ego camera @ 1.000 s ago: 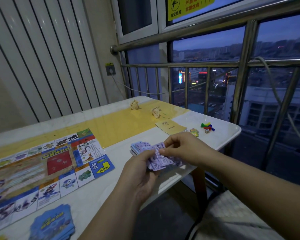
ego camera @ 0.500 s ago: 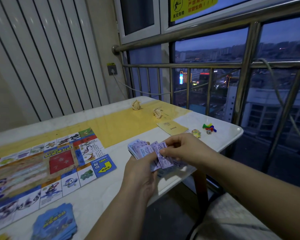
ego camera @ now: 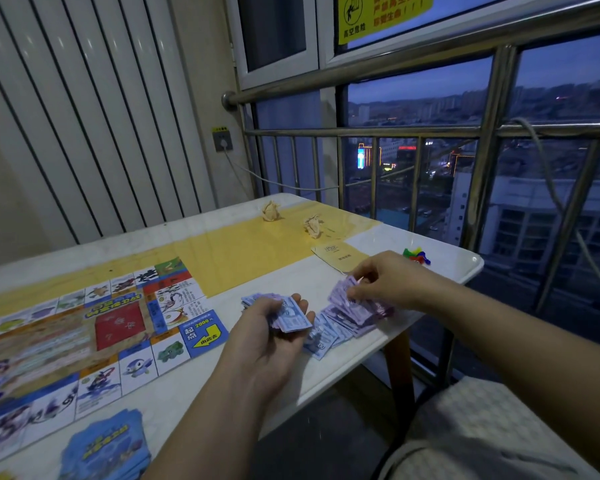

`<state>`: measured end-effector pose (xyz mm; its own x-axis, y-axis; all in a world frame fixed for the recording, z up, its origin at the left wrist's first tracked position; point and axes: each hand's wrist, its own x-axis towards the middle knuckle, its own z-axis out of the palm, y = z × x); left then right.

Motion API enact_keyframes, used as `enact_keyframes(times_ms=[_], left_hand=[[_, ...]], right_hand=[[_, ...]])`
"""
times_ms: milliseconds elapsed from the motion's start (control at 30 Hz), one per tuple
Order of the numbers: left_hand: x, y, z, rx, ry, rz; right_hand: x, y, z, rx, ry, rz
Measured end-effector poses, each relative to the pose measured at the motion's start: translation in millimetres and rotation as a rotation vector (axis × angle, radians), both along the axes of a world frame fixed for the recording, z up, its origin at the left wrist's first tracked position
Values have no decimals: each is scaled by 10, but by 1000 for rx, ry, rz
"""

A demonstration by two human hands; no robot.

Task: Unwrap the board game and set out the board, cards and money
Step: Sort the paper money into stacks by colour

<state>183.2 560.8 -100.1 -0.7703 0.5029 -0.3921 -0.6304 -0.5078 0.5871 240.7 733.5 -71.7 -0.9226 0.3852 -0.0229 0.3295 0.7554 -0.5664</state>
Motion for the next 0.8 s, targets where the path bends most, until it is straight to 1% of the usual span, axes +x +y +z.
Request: enact_keyframes(times_ms=[33,100,167,200,300,433,533,600,667,800], left_hand=[[-6,-6,-16,-10,11,-3],[-6,-8,-47,-26,36,-17],[3,-6,-69,-57,71,-31],[11,-3,-80,-74,92,-38],[82,14,-90,-75,157,-66],[135,9,-73,-57,223,-59],[83,-38,-60,-30,196,-71],[33,-85,-71,-49,185,-67],[-9,-127,-103,-105,230,-40],[7,-149,-119,-199,355,8]], right_hand=[[-14,8,-36,45,22,-13],[-14,-13,-72,103,146,-58],[8,-116,-59,65,270,-31],[15,-189,-50,20,293,21],[24,-423,-43,-133,270,148],[-35,-502,-97,-271,296,144],[-68,-498,-125,-293,296,110],[-94,-472,-129,-322,305,81],[-107,-443,-110,-362,302,81],[-110,-500,-95,-407,224,114]])
